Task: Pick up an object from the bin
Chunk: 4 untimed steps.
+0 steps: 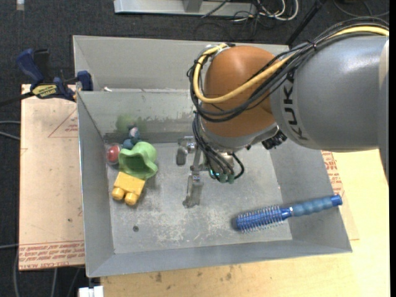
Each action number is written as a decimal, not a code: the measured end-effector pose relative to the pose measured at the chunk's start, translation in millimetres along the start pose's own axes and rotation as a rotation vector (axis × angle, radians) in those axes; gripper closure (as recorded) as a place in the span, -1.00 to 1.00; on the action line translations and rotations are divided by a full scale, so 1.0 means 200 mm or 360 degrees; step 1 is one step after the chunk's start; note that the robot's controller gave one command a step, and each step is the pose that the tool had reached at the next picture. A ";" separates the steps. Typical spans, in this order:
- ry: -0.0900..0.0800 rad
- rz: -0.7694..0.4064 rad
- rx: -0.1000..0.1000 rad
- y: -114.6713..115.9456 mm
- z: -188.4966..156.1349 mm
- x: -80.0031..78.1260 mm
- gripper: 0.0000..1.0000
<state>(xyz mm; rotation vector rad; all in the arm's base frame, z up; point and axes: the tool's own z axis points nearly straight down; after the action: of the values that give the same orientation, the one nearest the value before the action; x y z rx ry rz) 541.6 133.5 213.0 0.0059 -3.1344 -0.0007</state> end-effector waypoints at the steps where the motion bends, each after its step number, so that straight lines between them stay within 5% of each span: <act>1: -0.0008 0.0010 -0.0002 0.31 0.74 -0.31 -1.00; 2: -0.0014 0.0114 0.0019 0.52 0.56 -0.29 -1.00; 4: -0.0018 -0.0794 0.0041 0.51 0.70 -0.38 -1.00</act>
Offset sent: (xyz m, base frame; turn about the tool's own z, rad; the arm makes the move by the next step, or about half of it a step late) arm 0.0626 0.0603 -0.1430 0.0100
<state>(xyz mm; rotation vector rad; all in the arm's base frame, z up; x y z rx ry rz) 615.6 235.3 72.8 0.7822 -3.0467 0.0367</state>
